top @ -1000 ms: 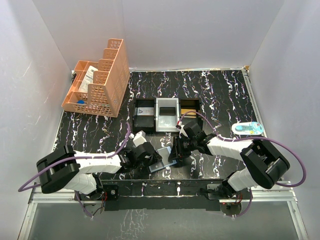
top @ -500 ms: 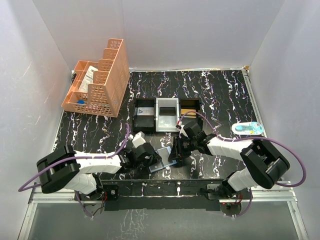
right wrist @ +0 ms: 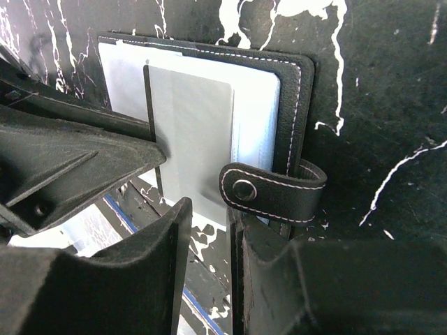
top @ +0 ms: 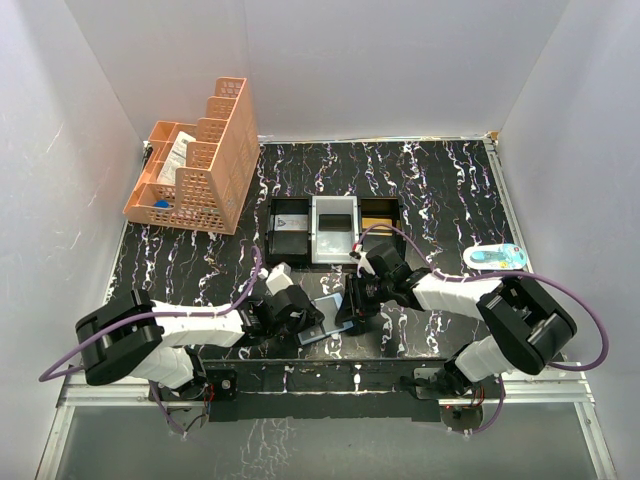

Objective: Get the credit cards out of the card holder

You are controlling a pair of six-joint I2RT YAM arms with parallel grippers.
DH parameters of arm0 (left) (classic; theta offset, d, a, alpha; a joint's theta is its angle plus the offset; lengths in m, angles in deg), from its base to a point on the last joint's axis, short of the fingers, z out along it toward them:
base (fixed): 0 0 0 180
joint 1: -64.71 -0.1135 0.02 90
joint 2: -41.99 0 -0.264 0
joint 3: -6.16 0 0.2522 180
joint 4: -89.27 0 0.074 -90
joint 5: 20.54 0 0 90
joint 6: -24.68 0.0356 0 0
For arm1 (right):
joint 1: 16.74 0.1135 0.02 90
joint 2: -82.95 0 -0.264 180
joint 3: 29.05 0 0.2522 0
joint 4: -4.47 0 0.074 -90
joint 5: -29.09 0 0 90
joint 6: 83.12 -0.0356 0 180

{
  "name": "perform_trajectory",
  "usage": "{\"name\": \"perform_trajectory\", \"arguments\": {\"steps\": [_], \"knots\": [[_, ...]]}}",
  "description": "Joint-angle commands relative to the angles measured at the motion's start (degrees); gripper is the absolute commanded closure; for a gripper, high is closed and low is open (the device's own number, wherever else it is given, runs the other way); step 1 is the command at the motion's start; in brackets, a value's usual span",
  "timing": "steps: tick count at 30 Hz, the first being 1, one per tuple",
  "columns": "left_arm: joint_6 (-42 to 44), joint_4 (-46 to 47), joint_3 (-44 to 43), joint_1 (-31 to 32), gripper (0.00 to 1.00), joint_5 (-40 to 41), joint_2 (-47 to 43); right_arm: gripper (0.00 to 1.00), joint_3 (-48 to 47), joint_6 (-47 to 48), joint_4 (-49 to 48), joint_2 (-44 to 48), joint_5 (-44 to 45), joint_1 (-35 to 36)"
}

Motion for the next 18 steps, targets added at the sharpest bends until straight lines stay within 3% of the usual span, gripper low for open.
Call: {"name": "perform_trajectory", "arguments": {"steps": [1,11,18], "knots": [[1.1,2.2,0.7,0.3,0.86,0.3,0.2,0.75,1.6,0.7,-0.2,-1.7,0.7,0.2],[-1.1,-0.6,2.1,0.3,0.94,2.1,-3.4,0.75,1.2,0.6,2.5,-2.0,5.1,0.2],[1.8,6.4,4.1,0.3,1.00,-0.2,-3.6,0.76,0.9,0.7,2.7,-2.4,5.2,0.2]]}}
